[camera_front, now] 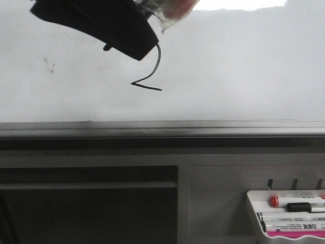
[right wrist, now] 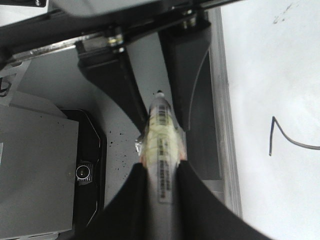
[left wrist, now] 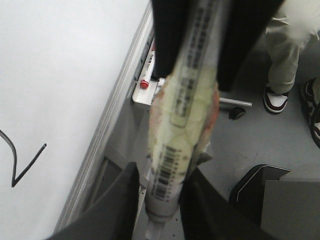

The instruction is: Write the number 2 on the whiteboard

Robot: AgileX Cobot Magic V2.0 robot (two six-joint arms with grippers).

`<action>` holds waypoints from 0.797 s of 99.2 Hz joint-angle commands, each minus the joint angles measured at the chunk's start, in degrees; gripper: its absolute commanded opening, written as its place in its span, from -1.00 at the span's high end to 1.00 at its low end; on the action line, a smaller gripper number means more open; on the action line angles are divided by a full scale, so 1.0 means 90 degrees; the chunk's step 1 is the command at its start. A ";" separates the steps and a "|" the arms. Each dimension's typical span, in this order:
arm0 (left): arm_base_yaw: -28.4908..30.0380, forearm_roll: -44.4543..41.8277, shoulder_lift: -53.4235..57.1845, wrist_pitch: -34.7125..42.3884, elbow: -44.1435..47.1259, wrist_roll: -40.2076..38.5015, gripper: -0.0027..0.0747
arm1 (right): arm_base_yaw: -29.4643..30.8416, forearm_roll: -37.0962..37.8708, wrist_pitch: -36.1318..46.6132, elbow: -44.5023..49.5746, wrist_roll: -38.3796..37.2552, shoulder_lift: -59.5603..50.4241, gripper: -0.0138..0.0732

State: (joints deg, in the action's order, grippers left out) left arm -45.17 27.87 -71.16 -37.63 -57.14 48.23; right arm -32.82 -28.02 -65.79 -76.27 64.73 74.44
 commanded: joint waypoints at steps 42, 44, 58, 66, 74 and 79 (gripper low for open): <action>-0.0056 0.0261 0.0130 0.0356 -0.0230 0.0005 0.98 | 0.0011 -0.0274 0.0057 -0.0141 0.0003 -0.0139 0.48; -0.0056 0.0261 0.0130 0.0356 -0.0230 0.0005 0.98 | 0.0011 -0.0274 0.0057 -0.0141 0.0003 -0.0139 0.41; -0.0056 0.0261 0.0130 0.0360 -0.0230 0.0005 0.98 | 0.0023 -0.0238 0.0068 -0.0153 -0.0012 -0.0153 0.09; -0.0013 0.0245 0.0144 0.0360 -0.0230 0.0005 0.98 | 0.0187 -0.0154 0.0055 -0.0251 -0.0199 -0.0214 0.05; 0.0095 0.0123 0.0247 0.0304 -0.0230 -0.0031 0.98 | 0.0486 0.0006 -0.0049 -0.0364 -0.0596 -0.0338 0.05; 0.0197 -0.0002 0.0361 0.0273 -0.0230 -0.0163 0.98 | 0.0747 0.0056 -0.0241 -0.0382 -0.0679 -0.0464 0.05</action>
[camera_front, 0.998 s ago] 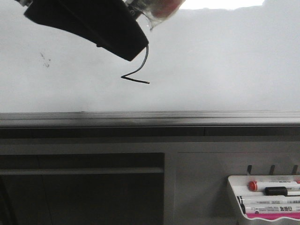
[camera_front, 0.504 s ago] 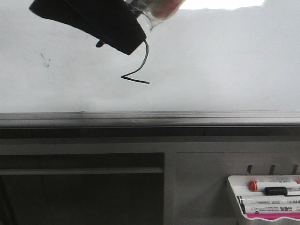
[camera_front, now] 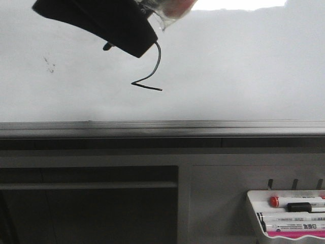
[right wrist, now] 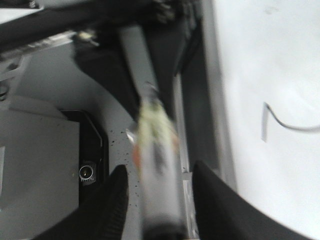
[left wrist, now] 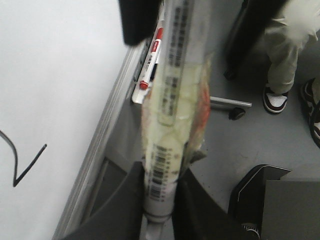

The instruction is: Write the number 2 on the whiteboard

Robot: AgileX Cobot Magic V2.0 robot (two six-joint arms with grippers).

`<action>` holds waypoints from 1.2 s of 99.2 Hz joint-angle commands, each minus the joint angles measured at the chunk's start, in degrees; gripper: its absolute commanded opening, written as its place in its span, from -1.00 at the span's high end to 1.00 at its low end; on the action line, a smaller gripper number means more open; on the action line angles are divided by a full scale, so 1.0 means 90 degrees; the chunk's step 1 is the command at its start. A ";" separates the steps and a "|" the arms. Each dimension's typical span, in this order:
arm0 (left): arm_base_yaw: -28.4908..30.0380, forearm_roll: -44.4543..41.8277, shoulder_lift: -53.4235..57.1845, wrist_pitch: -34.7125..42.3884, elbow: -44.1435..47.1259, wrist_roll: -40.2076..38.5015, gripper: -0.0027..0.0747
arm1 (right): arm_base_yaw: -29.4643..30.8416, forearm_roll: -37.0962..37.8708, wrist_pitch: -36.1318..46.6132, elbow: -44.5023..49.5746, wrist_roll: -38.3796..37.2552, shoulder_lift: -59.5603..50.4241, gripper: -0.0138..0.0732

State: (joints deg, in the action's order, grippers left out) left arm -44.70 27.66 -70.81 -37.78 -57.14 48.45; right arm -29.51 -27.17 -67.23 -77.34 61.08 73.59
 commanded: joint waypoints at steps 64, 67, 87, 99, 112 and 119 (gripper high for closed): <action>0.3970 -0.0092 0.2273 0.2268 0.2055 -0.1930 0.98 | 0.2160 -0.0066 0.0455 0.1409 -0.1051 -0.2282 0.05; 0.4109 0.0142 0.2214 0.2387 0.2119 -0.1930 0.98 | 0.2160 -0.0070 0.0463 0.1440 -0.1051 -0.2282 0.05; 0.4517 0.0665 0.1604 0.2869 0.2215 -0.1930 0.98 | 0.2160 -0.0111 0.0544 0.1575 -0.1051 -0.2249 0.05; 0.4517 0.0665 0.1128 0.3031 0.2113 -0.1930 0.98 | 0.2160 -0.0111 0.0582 0.1575 -0.1051 -0.2249 0.05; 0.4517 0.0665 0.0674 0.2981 0.1794 -0.1930 0.98 | 0.2160 -0.0121 0.0581 0.1575 -0.1051 -0.2249 0.05; 0.4517 0.0665 0.0521 0.2875 0.1660 -0.1930 0.98 | 0.2160 -0.0121 0.0581 0.1575 -0.1051 -0.2249 0.05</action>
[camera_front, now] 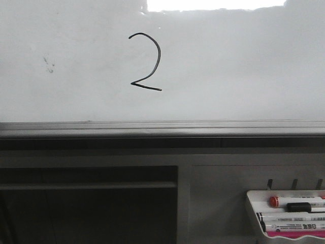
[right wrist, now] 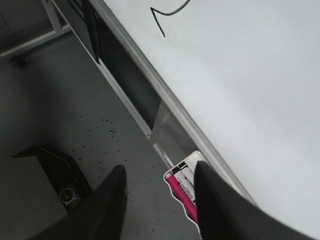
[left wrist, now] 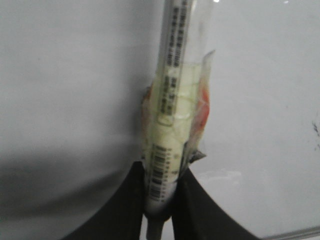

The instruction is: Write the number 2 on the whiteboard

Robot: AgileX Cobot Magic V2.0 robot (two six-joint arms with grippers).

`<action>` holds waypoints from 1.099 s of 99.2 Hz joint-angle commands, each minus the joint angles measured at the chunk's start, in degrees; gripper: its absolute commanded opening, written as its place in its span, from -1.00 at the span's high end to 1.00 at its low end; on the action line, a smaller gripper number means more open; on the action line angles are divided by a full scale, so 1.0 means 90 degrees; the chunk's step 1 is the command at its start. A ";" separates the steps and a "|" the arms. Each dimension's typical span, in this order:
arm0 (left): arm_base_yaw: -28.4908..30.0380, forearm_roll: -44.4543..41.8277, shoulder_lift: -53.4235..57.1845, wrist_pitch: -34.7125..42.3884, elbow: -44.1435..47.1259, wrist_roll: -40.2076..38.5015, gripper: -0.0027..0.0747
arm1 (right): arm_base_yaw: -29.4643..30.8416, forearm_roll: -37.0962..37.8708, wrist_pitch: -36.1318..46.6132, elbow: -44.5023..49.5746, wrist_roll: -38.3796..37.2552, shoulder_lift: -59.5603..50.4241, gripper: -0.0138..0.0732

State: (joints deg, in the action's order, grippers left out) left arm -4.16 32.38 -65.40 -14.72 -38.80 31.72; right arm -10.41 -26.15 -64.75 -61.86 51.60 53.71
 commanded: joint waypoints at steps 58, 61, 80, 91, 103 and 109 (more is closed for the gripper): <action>0.0013 -0.0023 -0.0321 0.0034 -0.0632 -0.0060 0.05 | 0.0038 -0.0223 0.0291 -0.0145 -0.0017 -0.0040 0.05; 0.0025 -0.0081 -0.0277 0.0014 -0.0647 -0.0060 -0.02 | 0.0038 -0.0190 0.0291 -0.0158 -0.0109 -0.0040 0.05; 0.0319 -0.0460 0.0281 -0.1370 -0.1052 -0.0104 -0.08 | 0.0038 0.0680 0.0281 -0.0208 -0.1314 -0.0137 0.05; 0.0503 -0.1331 0.0699 -0.2657 -0.1491 -0.0712 -0.08 | 0.0056 0.1168 0.0268 -0.0208 -0.2465 -0.0220 0.05; 0.0530 -0.3030 0.1196 -0.3636 -0.1942 -0.2039 -0.08 | 0.0071 0.1775 0.0501 -0.0010 -0.4012 -0.0451 0.05; 0.0496 -0.3352 0.1443 -0.3578 -0.1954 -0.2549 -0.08 | 0.0071 0.1997 0.0945 0.0265 -0.4400 -0.0644 0.05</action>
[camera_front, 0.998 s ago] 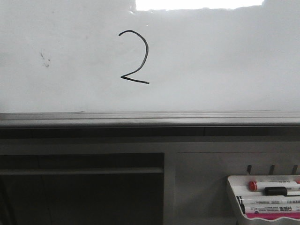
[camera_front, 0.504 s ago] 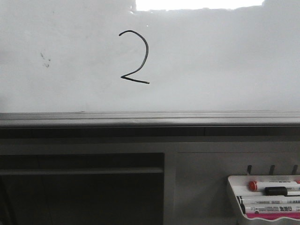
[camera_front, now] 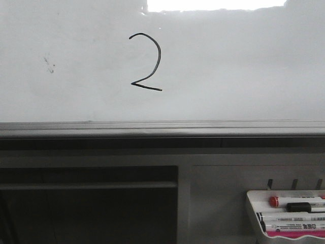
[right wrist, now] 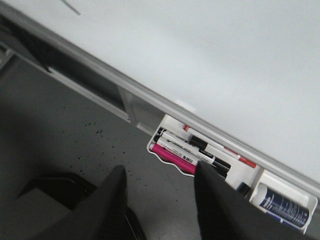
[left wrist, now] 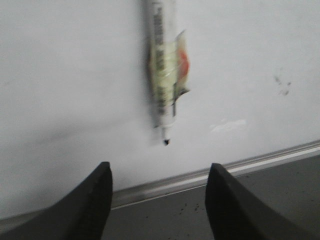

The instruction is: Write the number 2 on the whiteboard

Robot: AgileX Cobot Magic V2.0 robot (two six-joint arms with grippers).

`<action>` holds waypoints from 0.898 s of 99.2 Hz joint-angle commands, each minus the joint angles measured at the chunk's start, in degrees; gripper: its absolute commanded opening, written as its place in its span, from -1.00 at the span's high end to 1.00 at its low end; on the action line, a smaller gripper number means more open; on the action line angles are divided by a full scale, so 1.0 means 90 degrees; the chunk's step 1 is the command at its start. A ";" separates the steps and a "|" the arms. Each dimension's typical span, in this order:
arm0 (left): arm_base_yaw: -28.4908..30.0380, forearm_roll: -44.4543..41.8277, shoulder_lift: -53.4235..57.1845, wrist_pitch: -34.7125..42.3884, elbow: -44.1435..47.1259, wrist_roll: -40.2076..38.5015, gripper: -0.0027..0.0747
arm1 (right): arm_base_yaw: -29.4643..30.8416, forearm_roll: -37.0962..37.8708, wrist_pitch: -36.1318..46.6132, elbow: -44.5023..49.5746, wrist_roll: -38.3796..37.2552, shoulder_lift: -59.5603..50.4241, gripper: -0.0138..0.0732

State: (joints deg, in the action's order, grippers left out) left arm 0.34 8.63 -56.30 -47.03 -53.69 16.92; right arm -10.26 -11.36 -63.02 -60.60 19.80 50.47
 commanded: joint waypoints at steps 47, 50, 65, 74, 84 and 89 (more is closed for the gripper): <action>-0.0602 -0.0556 0.2986 0.2419 0.1884 -0.0941 0.51 | 0.0055 0.0573 0.4252 0.2714 -0.1541 -0.2899 0.85; -0.0602 -0.0480 0.3096 0.2619 0.2029 -0.0941 0.63 | 0.0055 0.0586 0.4632 0.2902 -0.1541 -0.3056 0.85; -0.0602 0.0240 0.3487 0.3503 0.2591 -0.0941 0.98 | 0.0055 0.0600 0.5472 0.3521 -0.1541 -0.3595 0.85; -0.0602 0.0353 0.3513 0.3479 0.2782 -0.0941 0.98 | 0.0055 0.0600 0.5444 0.3716 -0.1541 -0.3671 0.85; -0.0602 0.0353 0.3499 0.3479 0.2952 -0.0941 0.98 | 0.0055 0.0600 0.5345 0.3780 -0.1541 -0.3684 0.85; -0.0602 0.0353 0.3489 0.3479 0.3029 -0.0941 0.98 | 0.0055 0.0600 0.5274 0.3780 -0.1541 -0.3684 0.85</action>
State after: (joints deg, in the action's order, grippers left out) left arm -4.58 10.78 -24.51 -20.45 -25.90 9.10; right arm -10.13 -6.37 -19.59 -25.27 5.60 16.96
